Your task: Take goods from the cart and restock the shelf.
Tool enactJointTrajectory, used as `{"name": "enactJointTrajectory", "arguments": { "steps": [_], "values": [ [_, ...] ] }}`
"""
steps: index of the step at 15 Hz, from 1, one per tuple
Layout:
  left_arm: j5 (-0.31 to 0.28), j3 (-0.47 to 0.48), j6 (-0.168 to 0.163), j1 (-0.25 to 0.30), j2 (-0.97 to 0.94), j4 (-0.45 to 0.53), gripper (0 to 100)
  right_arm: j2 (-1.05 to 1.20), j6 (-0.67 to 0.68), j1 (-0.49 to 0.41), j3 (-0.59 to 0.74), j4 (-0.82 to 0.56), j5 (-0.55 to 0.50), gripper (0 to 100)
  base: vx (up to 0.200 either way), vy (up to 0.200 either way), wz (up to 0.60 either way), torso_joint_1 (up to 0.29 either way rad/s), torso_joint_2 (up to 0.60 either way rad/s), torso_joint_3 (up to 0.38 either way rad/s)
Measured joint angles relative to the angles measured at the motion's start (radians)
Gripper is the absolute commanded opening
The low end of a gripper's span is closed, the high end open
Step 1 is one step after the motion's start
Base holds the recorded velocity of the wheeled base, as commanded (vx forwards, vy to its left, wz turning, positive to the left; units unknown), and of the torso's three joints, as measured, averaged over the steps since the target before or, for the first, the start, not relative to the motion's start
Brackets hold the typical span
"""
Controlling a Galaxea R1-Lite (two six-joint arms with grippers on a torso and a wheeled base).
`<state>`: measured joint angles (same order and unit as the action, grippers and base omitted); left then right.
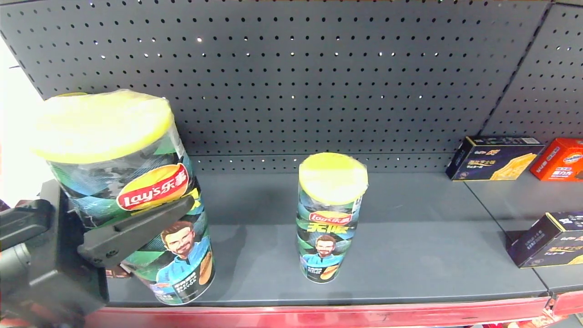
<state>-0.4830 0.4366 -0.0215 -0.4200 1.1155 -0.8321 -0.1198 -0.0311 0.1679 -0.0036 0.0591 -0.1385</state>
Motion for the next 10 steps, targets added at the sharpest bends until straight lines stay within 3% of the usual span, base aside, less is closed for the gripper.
{"name": "enactJointTrajectory", "arguments": {
  "steps": [4,10],
  "values": [
    [-0.020,0.000,0.000,0.000,-0.001,0.000,0,0.026,-0.040,0.001,0.003,-0.012,0.198,100,0.000,0.000,0.00,0.000,0.00,0.000],
    [-0.020,0.023,0.009,-0.004,0.005,0.021,0,0.031,0.035,0.000,0.003,-0.061,0.140,100,0.000,0.000,0.00,0.000,0.00,0.000]
  ]
}}
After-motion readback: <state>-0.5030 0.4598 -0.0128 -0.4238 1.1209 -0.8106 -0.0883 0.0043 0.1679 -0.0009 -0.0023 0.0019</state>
